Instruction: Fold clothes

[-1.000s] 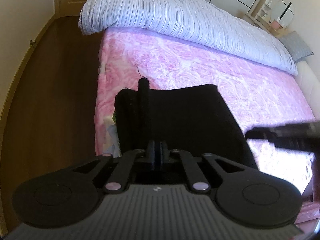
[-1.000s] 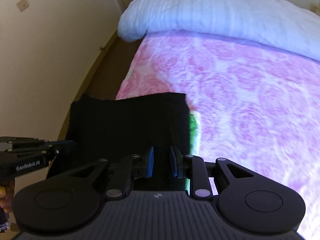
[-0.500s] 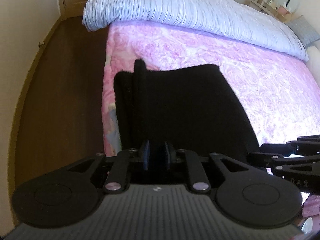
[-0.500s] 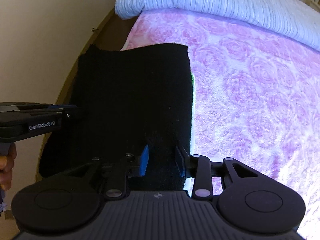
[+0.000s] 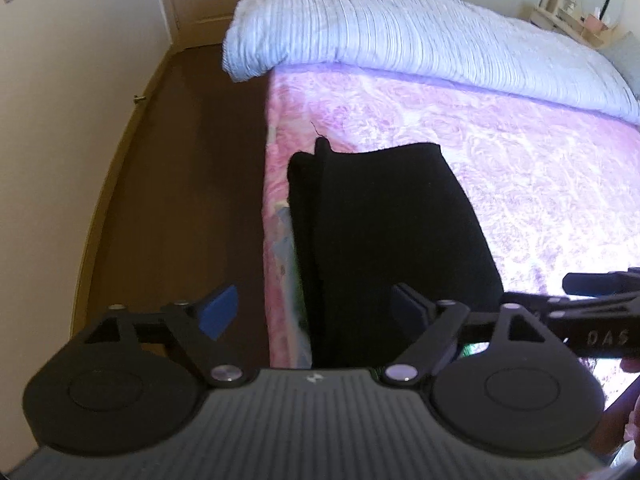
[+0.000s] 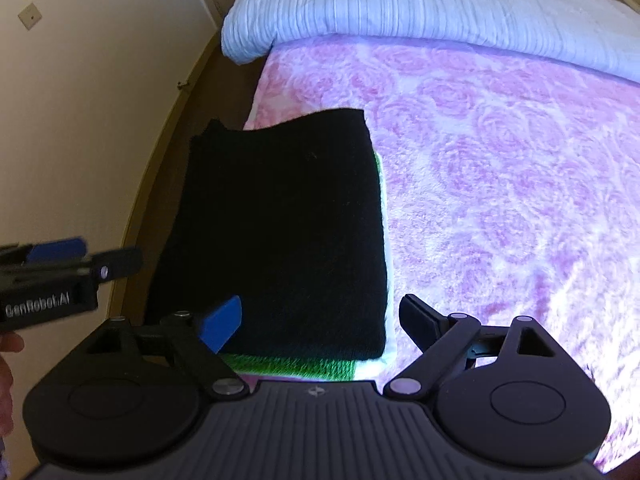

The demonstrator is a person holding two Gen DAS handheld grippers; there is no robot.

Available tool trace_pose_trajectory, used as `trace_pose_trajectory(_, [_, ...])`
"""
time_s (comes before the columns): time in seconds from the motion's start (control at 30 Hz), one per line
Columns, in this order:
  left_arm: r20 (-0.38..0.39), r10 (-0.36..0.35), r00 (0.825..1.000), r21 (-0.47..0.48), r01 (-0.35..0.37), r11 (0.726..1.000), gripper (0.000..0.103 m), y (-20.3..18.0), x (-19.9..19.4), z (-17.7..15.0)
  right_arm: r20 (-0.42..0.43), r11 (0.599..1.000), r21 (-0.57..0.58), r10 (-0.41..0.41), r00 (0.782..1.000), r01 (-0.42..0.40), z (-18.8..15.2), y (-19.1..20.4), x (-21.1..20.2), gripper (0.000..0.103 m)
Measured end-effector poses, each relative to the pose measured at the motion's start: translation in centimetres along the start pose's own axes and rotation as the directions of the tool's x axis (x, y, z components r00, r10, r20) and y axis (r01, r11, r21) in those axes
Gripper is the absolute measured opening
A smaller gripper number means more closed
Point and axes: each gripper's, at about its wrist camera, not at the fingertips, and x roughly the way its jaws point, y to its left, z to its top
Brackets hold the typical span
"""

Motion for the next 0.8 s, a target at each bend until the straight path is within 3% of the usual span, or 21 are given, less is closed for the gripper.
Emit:
trace_pose_trajectory(0.13, [0.038, 0.058, 0.998, 0.003, -0.058, 0.998, 0.096, -0.2, -2.5, -1.1, 0.053, 1.000, 0.003, -0.015, 0.998, 0.015, -0.9, 0.8, -2.9, 0.089])
trace_pose_trajectory(0.3, [0.112, 0.147, 0.983, -0.033, -0.144, 0.989, 0.098, -0.8, -4.9, -2.3, 0.089, 0.999, 0.015, -0.031, 0.995, 0.030, -1.8, 0.7, -5.1, 0.089])
trace_pose_trajectory(0.53, [0.197, 0.223, 0.955, -0.124, -0.202, 0.972, 0.101, -2.6, -9.0, -4.2, 0.144, 1.000, -0.012, 0.029, 0.989, -0.027, -1.7, -0.5, -7.8, 0.089])
trace_pose_trajectory(0.67, [0.188, 0.261, 0.947, -0.174, -0.230, 0.958, 0.102, -4.9, -10.3, -6.0, 0.176, 0.995, -0.095, 0.058, 0.983, -0.042, -1.7, -1.5, -9.0, 0.090])
trace_pose_trajectory(0.8, [0.139, 0.283, 0.949, -0.209, -0.251, 0.945, 0.102, -7.2, -10.9, -7.9, 0.122, 0.991, -0.131, 0.028, 0.992, -0.012, -1.9, -4.2, -7.6, 0.090])
